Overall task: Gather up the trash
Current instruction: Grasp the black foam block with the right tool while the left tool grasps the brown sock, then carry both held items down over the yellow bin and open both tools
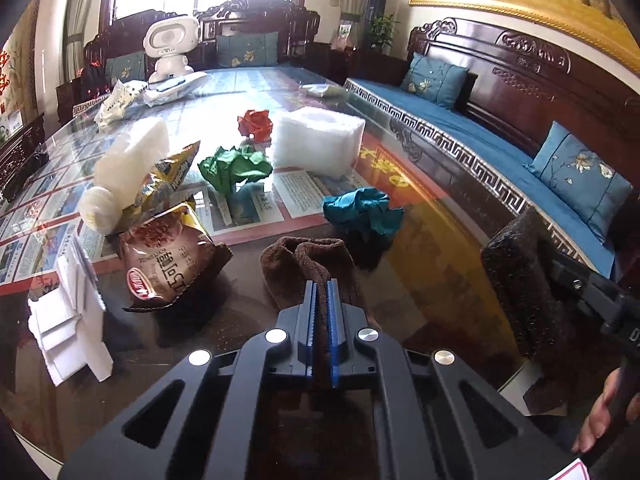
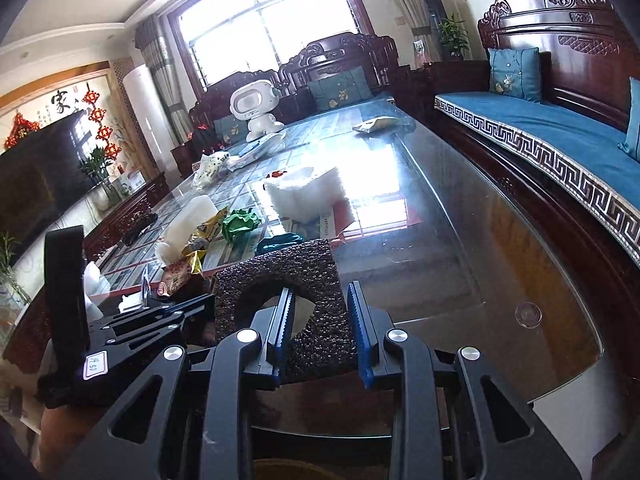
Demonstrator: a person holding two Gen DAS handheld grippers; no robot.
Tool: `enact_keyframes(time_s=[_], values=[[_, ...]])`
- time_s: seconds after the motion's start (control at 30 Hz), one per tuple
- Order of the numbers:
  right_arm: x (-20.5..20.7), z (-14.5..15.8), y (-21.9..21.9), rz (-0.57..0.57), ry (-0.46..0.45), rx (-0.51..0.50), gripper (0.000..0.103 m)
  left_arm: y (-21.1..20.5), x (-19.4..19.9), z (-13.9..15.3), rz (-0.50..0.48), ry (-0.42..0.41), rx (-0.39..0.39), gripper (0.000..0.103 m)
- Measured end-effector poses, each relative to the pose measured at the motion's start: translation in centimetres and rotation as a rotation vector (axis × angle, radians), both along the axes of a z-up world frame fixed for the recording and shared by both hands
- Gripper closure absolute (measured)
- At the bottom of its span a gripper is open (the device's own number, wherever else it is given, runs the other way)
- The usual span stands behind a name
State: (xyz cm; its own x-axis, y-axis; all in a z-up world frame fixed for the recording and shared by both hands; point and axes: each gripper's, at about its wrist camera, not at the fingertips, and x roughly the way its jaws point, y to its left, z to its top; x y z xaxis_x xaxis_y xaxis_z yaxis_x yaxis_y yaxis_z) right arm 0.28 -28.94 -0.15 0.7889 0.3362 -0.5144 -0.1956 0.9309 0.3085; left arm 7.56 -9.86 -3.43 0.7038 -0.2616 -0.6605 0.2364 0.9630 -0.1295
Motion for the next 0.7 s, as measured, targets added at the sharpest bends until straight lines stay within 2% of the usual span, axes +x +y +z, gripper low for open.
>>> enact_keyframes(time_s=[0.27,0.5,0.7], values=[[-2.4,1.1,0.8,0.014,-0.027,-0.002,0.076,1.6,-3.4,2.2,-0.009,-0.062,-0.040,0.097],[-7.4,2.1,2.3,0.081,-0.035,-0.006,0.076,3.6,-9.9,3.6,-0.062,-0.102,-0.042,0.097],[-13.0,1.3,4.3,0.132,-0.012,-0.046,0.076,5.7,-15.6,2.7,-0.076,-0.079,-0.052,0.097]])
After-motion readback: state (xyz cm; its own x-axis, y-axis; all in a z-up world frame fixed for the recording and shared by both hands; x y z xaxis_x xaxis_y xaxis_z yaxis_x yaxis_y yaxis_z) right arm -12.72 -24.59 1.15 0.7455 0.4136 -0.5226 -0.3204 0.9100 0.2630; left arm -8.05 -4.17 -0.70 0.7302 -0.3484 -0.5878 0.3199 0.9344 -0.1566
